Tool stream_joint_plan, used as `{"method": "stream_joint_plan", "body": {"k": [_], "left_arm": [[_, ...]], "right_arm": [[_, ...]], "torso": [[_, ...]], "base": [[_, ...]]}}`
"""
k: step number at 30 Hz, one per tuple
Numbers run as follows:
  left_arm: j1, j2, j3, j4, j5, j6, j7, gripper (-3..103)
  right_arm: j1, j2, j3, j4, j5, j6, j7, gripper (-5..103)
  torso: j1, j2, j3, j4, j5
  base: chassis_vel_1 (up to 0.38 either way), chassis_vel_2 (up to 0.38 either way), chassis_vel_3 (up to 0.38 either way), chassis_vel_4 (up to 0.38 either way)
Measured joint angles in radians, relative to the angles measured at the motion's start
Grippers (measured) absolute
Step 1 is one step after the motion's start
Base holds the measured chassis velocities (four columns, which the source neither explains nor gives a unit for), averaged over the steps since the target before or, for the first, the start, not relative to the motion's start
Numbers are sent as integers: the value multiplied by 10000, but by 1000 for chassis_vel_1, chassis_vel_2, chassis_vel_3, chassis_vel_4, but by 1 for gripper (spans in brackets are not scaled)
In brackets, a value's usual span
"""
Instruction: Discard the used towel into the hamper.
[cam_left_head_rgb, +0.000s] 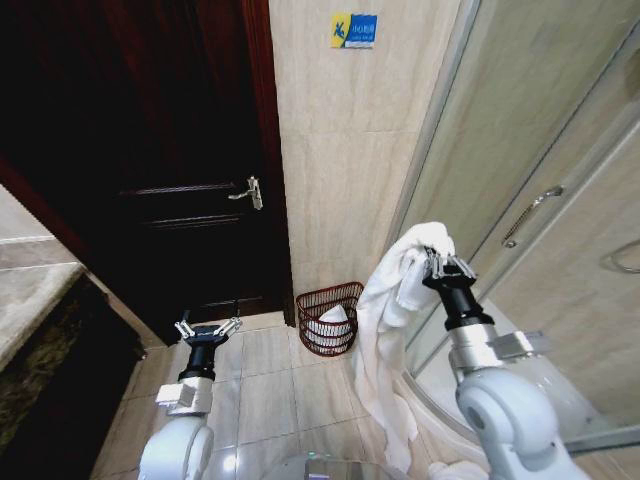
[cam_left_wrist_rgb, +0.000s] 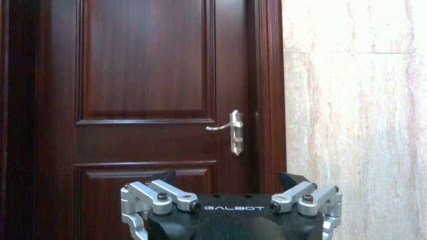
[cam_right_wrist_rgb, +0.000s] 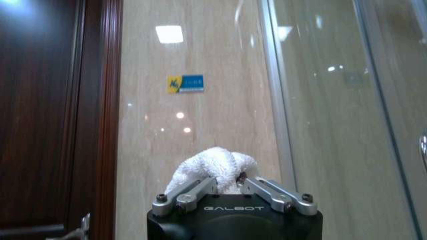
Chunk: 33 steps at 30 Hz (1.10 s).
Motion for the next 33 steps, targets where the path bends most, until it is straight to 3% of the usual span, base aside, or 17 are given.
{"method": "stream_joint_plan", "body": {"k": [3, 7, 10, 14, 24, 33], "left_arm": [[69, -155, 24, -92, 131, -1, -16, 100], [102, -207, 28, -106, 177, -17, -17, 100], [139, -278, 48, -106, 284, -75, -20, 100], [137, -386, 90, -79, 370, -84, -17, 100], [50, -592, 7, -8, 397, -64, -4, 100], [-68, -702, 53, 275, 465, -64, 1, 100]], "right_arm": [[962, -907, 686, 10, 1454, -436, 389, 5], [1480, -1303, 899, 10, 2056, -582, 577, 5], [2523, -2073, 1009, -111, 2916, -768, 890, 5], [3616, -2654, 747, -731, 3335, -871, 1029, 5], [6961, -3432, -38, -2818, 4213, -940, 877, 5], [9861, -3903, -933, -4012, 5178, -1420, 1270, 5]], "torso": [[0, 0, 0, 1, 1], [0, 0, 1, 1, 1], [1, 0, 0, 1, -3], [1, 0, 1, 1, 1], [2, -1, 2, 3, -2], [2, -1, 1, -1, -2]], "base": [[0, 0, 0, 0], [0, 0, 0, 0], [0, 0, 0, 0], [0, 0, 0, 0], [0, 0, 0, 0], [0, 0, 0, 0]]}}
